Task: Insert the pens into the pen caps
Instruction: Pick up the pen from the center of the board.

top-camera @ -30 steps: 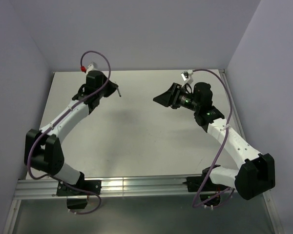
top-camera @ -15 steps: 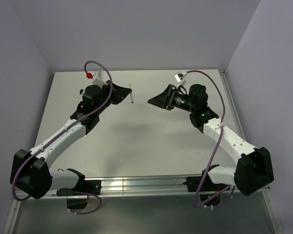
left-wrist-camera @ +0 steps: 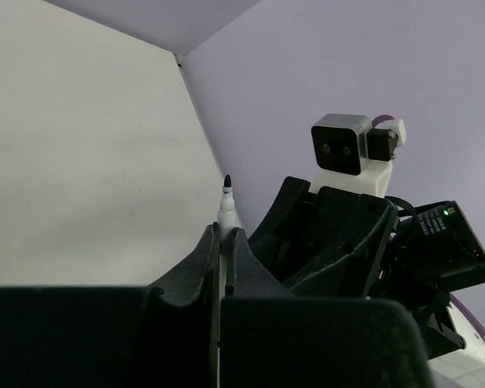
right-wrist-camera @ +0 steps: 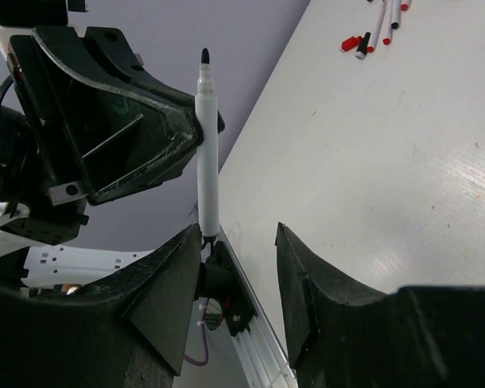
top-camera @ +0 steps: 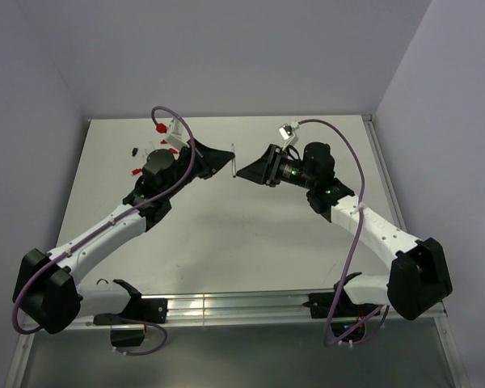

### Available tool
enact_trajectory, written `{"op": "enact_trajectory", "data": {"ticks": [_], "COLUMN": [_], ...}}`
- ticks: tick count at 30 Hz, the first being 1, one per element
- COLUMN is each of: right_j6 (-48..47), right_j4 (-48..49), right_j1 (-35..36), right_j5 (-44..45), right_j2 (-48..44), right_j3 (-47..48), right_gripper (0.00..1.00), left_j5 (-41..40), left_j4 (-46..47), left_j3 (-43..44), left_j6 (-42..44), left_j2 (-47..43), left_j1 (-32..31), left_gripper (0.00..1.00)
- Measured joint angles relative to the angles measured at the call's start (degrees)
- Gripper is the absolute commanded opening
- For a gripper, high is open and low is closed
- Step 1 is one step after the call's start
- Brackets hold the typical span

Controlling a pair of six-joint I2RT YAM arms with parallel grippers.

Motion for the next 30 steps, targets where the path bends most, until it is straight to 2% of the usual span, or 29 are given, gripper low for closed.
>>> {"op": "enact_trajectory", "data": {"ticks": [16, 26, 30], "right_j6": [0.09, 0.7, 0.72], "right_j4": [1.05, 1.68, 1.84], "right_j1": [0.79, 1.51, 1.53], "right_j5": [0.39, 0.37, 0.39], "right_j2": [0.92, 2.08, 2.19], "right_j3": [0.0, 0.04, 0.11], "right_gripper": [0.5, 0.45, 0.4], "left_j5": [-0.2, -0.2, -0.2], "left_j4": [0.79, 2.84, 3.13], "left_j3": [0.0, 0.0, 0.0], "left_j6": [0.0, -0.07, -0.09], "left_j2": [2.03, 2.69, 2.8], "left_j1": [-3.3, -4.48, -4.85], "left_gripper": [0.0, 0.0, 0.0]}}
